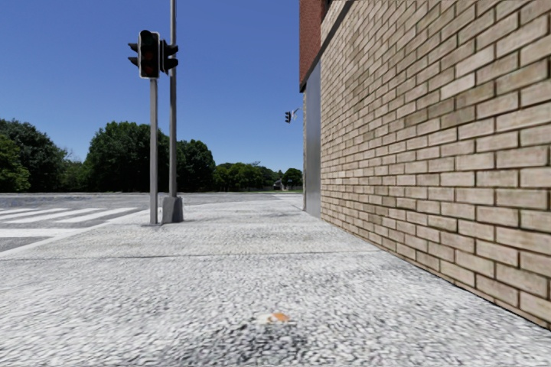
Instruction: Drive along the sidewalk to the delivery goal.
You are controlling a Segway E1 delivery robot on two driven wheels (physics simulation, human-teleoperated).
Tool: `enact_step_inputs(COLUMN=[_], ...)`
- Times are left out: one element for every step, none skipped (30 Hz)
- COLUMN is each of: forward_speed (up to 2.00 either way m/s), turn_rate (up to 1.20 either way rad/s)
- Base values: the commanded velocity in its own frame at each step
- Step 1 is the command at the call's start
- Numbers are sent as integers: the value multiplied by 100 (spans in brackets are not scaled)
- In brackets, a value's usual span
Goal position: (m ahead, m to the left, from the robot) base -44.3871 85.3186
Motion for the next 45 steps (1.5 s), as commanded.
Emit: enact_step_inputs(forward_speed=[200, 200, 200, 200, 200, 200, 200, 200, 200, 200, 200, 200, 200, 200, 200, 200, 200, 200, 200, 200, 200, 200, 200, 200, 200, 200, 200, 200, 200, 200, 200, 200, 200, 200, 200, 200, 200, 200, 200, 200, 200, 200, 200, 200, 200], turn_rate=[0, 0, 0, 0, 0, 0, 0, 0, 0, 0, 0, 0, 0, 0, 0, 0, 0, 0, 0, 0, 0, 0, 0, 0, 0, 0, 0, 0, 0, 0, 0, 0, 0, 0, 0, 0, 0, 0, 0, 0, 0, 0, 0, 0, 0])
